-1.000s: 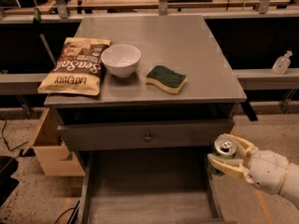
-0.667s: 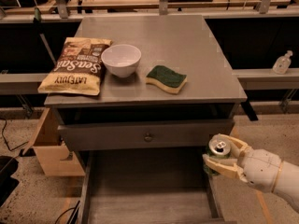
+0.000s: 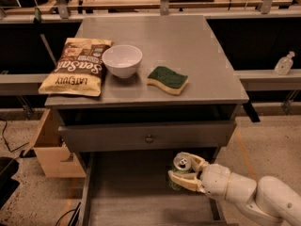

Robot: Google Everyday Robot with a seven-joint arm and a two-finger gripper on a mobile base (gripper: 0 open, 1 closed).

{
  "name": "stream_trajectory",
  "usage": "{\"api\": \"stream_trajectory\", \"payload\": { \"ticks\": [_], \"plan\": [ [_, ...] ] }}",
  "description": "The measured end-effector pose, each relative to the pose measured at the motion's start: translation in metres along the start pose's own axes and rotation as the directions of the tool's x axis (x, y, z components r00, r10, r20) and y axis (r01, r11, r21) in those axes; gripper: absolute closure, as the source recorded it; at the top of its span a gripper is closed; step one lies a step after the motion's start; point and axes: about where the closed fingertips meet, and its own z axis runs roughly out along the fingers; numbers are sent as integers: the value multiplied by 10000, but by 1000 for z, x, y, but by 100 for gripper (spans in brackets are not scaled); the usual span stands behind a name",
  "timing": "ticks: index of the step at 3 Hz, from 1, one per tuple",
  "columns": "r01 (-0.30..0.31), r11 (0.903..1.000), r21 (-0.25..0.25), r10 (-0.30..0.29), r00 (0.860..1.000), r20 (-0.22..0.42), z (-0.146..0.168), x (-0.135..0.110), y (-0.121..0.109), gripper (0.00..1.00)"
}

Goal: Place green can into middle drawer

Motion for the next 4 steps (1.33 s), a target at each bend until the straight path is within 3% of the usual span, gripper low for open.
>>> {"api": "stream_trajectory", "payload": {
  "ticks": [1, 2, 4],
  "plan": [
    [-440, 9960, -772, 474, 9980, 427, 51, 49, 12, 100],
    [-433, 9893, -1397, 526, 9966, 637, 92, 82, 20, 100],
    [569, 9642, -2588, -375, 9961, 794, 153, 126, 34, 100]
  ]
}}
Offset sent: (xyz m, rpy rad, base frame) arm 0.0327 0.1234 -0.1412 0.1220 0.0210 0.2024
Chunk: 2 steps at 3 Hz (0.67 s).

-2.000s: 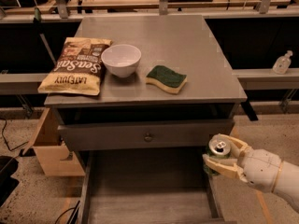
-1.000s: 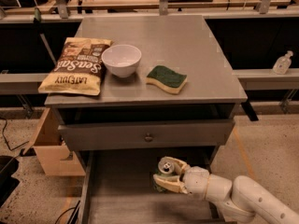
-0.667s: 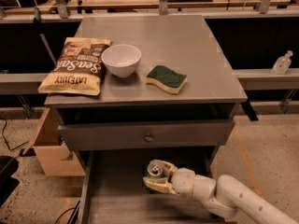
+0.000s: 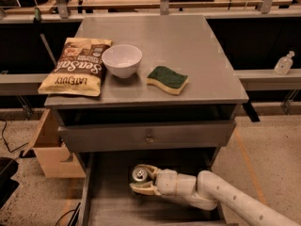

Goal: Place green can into middle drawer

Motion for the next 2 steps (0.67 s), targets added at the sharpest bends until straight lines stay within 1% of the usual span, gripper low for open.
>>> {"api": "stream_trajectory", "payload": {
  "ticks": [1, 2],
  "plan": [
    [647, 9962, -585, -653, 9978, -78, 23, 14, 10, 100],
    [1289, 9876, -892, -1322, 9907, -319, 38, 26, 20, 100]
  ]
}}
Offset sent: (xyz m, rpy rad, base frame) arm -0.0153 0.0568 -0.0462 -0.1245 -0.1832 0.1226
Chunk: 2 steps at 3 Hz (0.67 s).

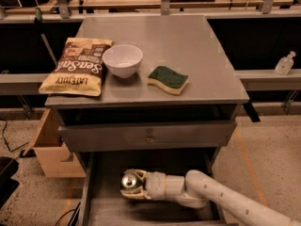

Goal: Place green can into middle drawer

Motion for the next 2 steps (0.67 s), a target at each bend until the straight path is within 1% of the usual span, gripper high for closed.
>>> {"api": "stream_trajectory", "payload": {
  "ticks": [1, 2],
  "plan": [
    [537, 9985, -87, -539, 9982, -246, 10, 8, 6, 100],
    [832, 9964, -134, -837, 9958, -382, 16, 12, 10, 100]
  ]
}}
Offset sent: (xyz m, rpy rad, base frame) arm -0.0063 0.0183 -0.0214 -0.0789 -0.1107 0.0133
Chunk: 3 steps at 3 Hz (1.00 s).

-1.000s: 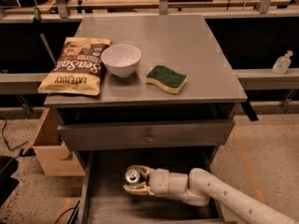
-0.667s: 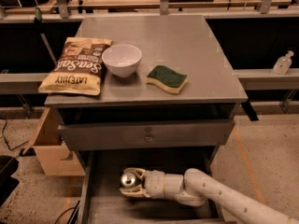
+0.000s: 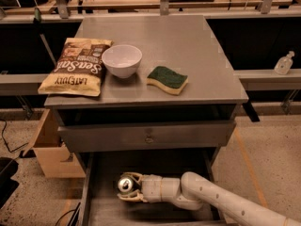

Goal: Place green can into middle drawer

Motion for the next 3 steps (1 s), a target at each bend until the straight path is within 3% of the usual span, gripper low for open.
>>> {"api": "stream_trajectory", "payload": {
  "ticks": [1, 3],
  "plan": [
    [30, 10000, -30, -30, 10000, 4, 2, 0, 1, 84],
    [28, 10000, -83, -28, 10000, 43, 5, -1, 3, 38]
  ]
}}
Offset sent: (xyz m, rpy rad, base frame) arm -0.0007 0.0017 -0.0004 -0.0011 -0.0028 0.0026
